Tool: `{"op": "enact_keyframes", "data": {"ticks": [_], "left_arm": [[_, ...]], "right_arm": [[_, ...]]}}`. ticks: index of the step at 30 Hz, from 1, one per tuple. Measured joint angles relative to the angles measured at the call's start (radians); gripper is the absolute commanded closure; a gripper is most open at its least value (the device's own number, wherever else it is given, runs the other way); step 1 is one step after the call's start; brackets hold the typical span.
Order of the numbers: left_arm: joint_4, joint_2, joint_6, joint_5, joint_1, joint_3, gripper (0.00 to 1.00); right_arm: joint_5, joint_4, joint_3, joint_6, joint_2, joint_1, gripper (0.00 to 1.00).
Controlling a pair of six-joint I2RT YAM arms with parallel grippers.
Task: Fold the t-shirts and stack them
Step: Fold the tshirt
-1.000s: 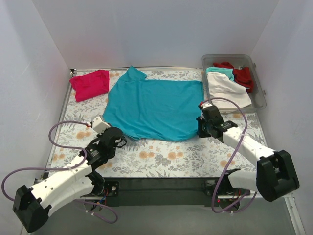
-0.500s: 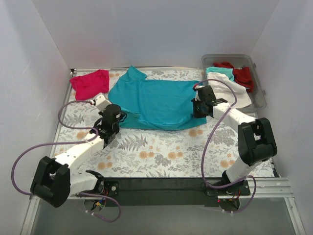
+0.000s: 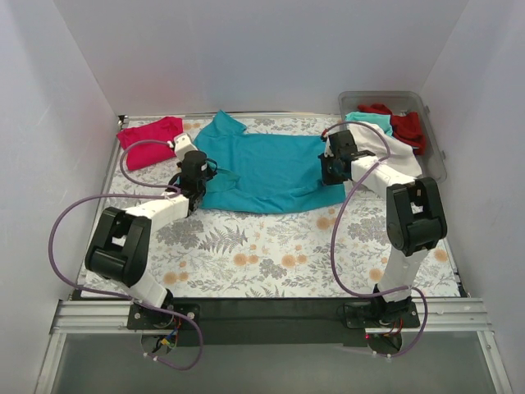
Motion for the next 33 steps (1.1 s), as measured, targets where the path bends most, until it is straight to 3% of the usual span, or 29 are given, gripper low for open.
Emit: {"op": "enact_keyframes", "data": {"ticks": [30,33], "left_arm": [[0.099,0.292,0.026,0.096,0.098,0.21,1.0],[0.097,0.315,0.026,0.091,0.1,0.227,1.0]], "right_arm": [[0.089,-0.089,0.076,-0.001,0.043,-0.032,0.99],[0.099,-0.092,0.097,0.003,0.06,-0.038,0.82]]}}
